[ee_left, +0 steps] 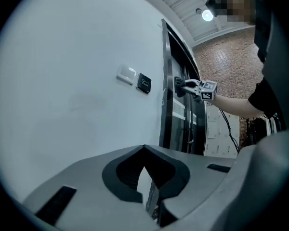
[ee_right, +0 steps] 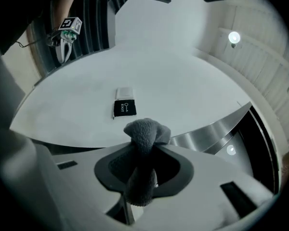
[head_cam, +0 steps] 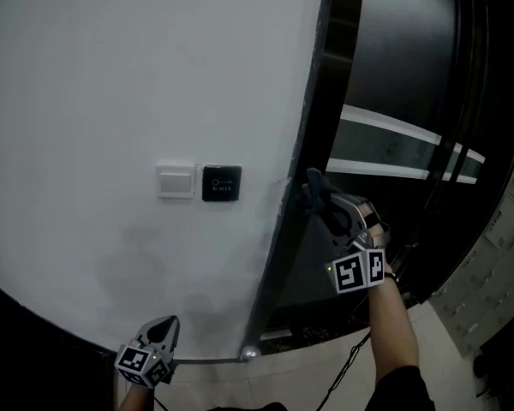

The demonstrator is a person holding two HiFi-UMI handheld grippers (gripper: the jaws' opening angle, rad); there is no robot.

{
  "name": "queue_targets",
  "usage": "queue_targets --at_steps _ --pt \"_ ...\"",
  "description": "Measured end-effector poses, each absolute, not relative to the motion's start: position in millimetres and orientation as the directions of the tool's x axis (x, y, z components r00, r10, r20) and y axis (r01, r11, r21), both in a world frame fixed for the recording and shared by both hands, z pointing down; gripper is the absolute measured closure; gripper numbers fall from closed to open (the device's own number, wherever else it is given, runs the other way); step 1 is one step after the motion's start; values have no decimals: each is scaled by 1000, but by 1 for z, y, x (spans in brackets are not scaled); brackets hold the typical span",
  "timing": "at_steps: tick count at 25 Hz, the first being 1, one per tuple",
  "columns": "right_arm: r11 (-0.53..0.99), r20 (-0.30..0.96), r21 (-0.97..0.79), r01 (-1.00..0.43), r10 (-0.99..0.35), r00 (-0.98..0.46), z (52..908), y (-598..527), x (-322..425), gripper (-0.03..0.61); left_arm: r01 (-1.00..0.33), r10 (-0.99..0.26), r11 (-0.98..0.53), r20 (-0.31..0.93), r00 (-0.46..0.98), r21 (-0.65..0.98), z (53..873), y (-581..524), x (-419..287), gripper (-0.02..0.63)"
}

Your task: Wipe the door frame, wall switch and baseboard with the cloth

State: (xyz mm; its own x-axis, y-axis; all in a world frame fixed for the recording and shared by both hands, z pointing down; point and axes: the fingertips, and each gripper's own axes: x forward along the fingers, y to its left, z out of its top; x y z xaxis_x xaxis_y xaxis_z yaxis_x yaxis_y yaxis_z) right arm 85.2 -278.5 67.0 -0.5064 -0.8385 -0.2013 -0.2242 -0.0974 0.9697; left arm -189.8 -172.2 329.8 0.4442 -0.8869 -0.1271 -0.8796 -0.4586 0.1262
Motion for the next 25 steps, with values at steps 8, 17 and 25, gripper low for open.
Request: queue_targets --at_steps 8,17,25 --pt "-39 -131 980 -196 -866 -483 88 -320 71 492 -890 -900 -435 -110 422 139 335 -167 -202 612" --pt "45 -91 968 -247 -853 -514 132 -335 64 492 -931 -940 -340 -87 331 131 339 -163 -229 612" --pt "108 -27 970 -219 -843 -538 166 -334 60 492 -927 -933 -358 -84 349 117 342 -166 -215 612"
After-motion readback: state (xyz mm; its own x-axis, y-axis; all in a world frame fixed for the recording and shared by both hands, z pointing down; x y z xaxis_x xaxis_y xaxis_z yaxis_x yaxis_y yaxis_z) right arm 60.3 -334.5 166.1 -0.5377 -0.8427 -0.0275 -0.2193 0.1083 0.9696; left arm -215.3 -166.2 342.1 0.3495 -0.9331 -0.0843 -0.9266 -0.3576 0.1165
